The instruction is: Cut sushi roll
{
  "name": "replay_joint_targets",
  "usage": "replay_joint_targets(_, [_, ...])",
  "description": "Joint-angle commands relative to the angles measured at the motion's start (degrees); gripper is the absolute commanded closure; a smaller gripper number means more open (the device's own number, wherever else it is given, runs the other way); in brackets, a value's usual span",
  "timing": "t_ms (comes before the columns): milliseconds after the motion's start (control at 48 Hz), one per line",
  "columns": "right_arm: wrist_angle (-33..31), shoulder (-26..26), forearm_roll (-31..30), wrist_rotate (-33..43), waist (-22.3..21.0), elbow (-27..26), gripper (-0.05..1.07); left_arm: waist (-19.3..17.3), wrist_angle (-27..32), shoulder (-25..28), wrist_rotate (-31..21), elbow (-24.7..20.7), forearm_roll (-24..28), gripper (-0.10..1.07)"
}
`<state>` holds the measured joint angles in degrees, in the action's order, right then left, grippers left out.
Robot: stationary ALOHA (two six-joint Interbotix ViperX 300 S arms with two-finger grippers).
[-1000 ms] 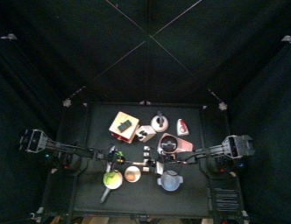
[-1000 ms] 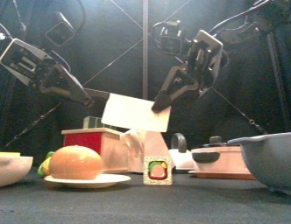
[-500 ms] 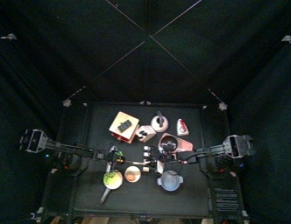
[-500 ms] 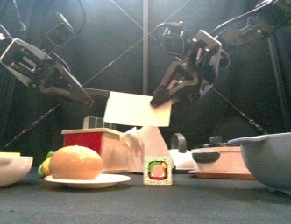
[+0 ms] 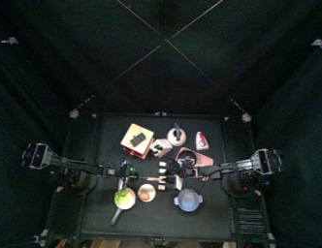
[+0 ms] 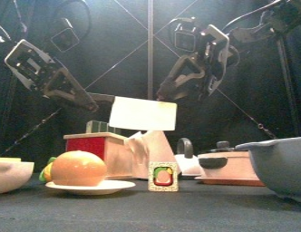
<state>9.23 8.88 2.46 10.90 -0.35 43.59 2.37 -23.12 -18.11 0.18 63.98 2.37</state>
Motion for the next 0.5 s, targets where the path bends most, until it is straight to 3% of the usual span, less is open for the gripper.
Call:
replay_joint_targets(0, [1.7, 2.7, 0.2, -0.1, -0.3, -0.1, 0.33, -0.1, -0.6, -0.4, 0.0, -0.6, -0.1, 0.56])
replay_joint_targets(479, [4.6, 3.7, 1.4, -0.1, -2.2, 1.9, 0.35, -0.1, -0.5, -0.4, -0.1, -1.1, -1.7, 0.56])
